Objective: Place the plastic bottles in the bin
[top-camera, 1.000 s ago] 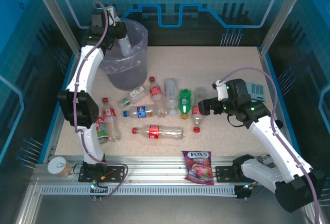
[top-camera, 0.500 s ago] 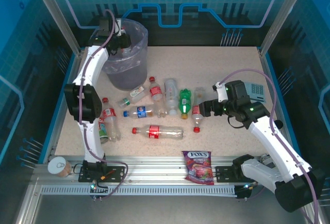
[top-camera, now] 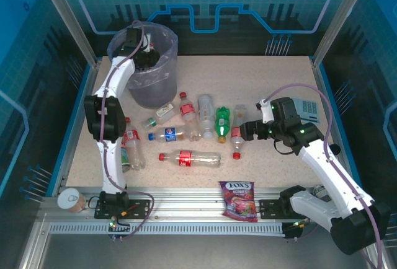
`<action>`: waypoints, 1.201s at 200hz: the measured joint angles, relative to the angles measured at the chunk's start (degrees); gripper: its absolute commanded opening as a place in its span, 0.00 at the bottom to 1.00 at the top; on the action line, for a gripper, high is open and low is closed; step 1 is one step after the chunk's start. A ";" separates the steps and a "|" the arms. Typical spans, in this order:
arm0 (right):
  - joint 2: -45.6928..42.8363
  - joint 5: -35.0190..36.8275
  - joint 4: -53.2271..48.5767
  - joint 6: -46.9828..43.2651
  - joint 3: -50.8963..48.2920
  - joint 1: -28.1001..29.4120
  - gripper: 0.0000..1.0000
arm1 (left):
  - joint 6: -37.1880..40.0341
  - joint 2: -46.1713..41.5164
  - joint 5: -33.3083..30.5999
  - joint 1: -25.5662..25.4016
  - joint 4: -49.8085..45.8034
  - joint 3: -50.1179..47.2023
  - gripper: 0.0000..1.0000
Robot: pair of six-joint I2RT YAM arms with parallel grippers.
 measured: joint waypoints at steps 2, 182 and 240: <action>0.04 0.02 -0.02 0.00 0.00 0.00 1.00 | -0.02 0.09 0.00 0.00 -0.07 0.04 0.37; 6.38 3.32 -1.90 3.93 -0.02 0.02 0.88 | 1.20 -0.20 1.46 0.00 -2.58 4.13 0.84; 15.82 4.04 1.73 10.80 -2.60 4.72 0.94 | 1.49 -9.40 -0.09 0.00 -6.95 9.25 0.89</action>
